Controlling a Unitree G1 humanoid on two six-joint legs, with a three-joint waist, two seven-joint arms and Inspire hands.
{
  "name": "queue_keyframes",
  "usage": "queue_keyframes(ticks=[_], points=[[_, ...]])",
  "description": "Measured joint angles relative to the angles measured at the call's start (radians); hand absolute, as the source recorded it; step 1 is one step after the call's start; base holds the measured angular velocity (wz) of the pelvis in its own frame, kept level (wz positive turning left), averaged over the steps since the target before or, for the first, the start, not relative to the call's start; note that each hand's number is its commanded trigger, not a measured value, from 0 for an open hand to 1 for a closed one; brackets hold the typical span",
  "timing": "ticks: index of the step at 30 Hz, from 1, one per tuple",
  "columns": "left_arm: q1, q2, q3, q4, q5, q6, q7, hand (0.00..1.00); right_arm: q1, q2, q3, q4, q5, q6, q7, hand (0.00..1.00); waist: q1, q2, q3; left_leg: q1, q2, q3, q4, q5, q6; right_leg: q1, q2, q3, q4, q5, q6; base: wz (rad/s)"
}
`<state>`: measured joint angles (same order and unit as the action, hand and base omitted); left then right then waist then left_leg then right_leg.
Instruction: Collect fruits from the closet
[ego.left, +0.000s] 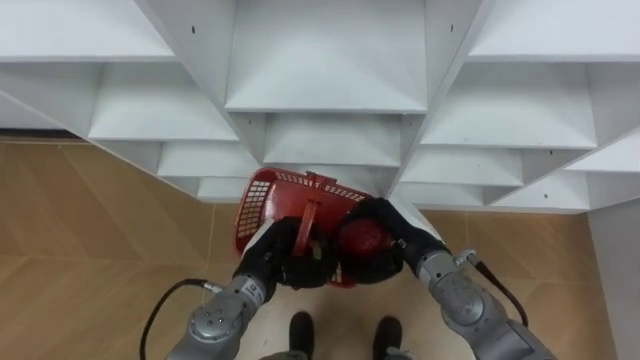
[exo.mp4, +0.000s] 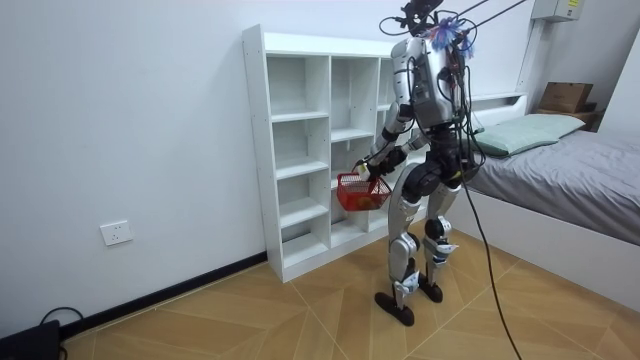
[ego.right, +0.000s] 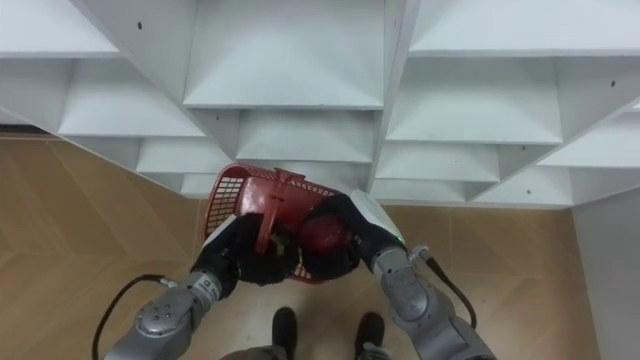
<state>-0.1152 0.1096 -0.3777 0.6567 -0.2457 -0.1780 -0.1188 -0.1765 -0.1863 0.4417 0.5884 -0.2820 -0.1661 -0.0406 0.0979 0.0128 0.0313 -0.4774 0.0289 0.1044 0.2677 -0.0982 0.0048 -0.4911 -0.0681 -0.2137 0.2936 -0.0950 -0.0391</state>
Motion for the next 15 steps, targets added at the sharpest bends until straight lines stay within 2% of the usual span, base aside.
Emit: queue_keyframes(ticks=[9, 12, 13, 15], points=[[0.000, 0.002, -0.022, 0.000, -0.031, 0.000, 0.002, 1.00, -0.002, 0.016, -0.004, 0.030, 0.000, -0.001, 0.000, 1.00, -0.015, 0.000, 0.0001, 0.000, 0.001, 0.000, 0.000, 0.000, 0.000, 0.001, 0.001, -0.001, -0.002, 0.000, 0.000, 0.01], [0.000, 0.002, -0.028, 0.000, -0.036, 0.000, 0.002, 1.00, -0.003, 0.016, -0.004, 0.030, 0.000, -0.001, 0.000, 0.46, -0.015, 0.000, 0.0001, 0.000, 0.001, 0.000, 0.000, 0.000, 0.000, 0.001, 0.001, -0.002, -0.002, -0.001, 0.000, 0.00], [0.000, 0.002, -0.028, 0.000, -0.036, 0.000, 0.002, 1.00, -0.003, 0.016, -0.004, 0.030, 0.000, -0.001, 0.000, 0.00, -0.015, 0.000, 0.0002, 0.000, 0.001, 0.000, 0.000, 0.000, 0.000, 0.001, 0.000, -0.002, -0.002, -0.001, 0.000, 0.00], [0.000, 0.003, -0.030, 0.000, -0.036, 0.000, 0.002, 1.00, -0.003, 0.016, -0.004, 0.030, 0.000, -0.001, 0.000, 0.00, -0.014, -0.001, 0.0004, 0.000, 0.000, 0.000, 0.000, 0.000, 0.000, 0.001, 0.000, -0.002, -0.002, -0.001, 0.000, 0.00]])
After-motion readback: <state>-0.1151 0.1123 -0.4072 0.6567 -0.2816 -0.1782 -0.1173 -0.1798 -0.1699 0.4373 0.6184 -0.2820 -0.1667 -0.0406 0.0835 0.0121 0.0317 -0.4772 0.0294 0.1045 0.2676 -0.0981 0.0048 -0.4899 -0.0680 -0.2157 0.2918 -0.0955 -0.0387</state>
